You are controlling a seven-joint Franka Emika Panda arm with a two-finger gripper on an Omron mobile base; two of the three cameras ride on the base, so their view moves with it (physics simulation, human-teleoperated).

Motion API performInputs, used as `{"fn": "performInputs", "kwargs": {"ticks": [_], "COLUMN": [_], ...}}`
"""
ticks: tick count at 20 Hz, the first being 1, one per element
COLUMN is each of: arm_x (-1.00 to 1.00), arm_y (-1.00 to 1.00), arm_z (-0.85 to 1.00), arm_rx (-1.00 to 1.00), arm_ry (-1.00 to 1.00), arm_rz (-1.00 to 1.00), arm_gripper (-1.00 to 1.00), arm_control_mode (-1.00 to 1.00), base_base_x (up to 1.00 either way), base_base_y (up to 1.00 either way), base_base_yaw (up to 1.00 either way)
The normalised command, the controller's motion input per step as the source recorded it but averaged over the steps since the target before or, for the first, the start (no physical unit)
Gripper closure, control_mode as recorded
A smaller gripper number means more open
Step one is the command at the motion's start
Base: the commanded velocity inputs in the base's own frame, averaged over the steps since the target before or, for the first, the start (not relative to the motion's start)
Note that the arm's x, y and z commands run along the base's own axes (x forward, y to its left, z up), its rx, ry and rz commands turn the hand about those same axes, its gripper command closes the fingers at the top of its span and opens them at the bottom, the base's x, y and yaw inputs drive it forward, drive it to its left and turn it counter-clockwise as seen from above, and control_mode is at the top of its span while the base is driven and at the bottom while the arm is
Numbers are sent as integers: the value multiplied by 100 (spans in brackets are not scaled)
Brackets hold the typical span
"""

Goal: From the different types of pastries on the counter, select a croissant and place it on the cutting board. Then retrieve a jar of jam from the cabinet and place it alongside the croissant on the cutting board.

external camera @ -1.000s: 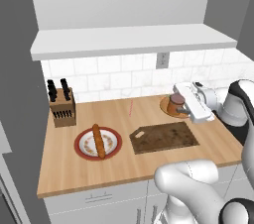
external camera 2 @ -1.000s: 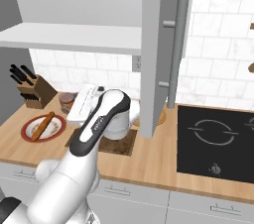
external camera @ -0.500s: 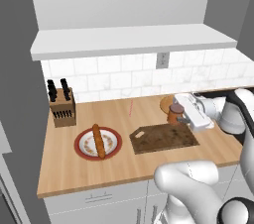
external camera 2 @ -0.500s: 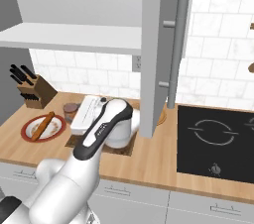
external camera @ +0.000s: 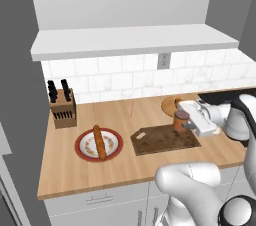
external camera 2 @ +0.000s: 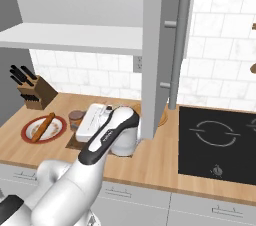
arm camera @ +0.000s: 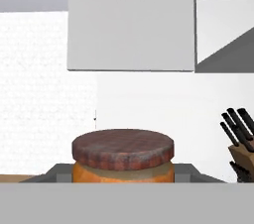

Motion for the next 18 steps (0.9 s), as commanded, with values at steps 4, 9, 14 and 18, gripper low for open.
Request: {"fn": "performInputs", "kwargs": {"ticks": [4, 9, 14, 18], "arm_x": [-3, 0, 0, 0], "arm_y": [-1, 0, 0, 0], "arm_z": [-14, -17, -18, -16], "arm_rx": [0, 0, 0, 0], "arm_ry": [7, 9, 5, 1], "arm_rz": [1, 0, 0, 0], "arm_gripper": [100, 100, 100, 100], "arm_control_mode": [-100, -100, -100, -100], "base_base_x": [0, 0, 0, 0], "base_base_y": [0, 0, 0, 0], "base_base_yaw": [0, 0, 0, 0]}}
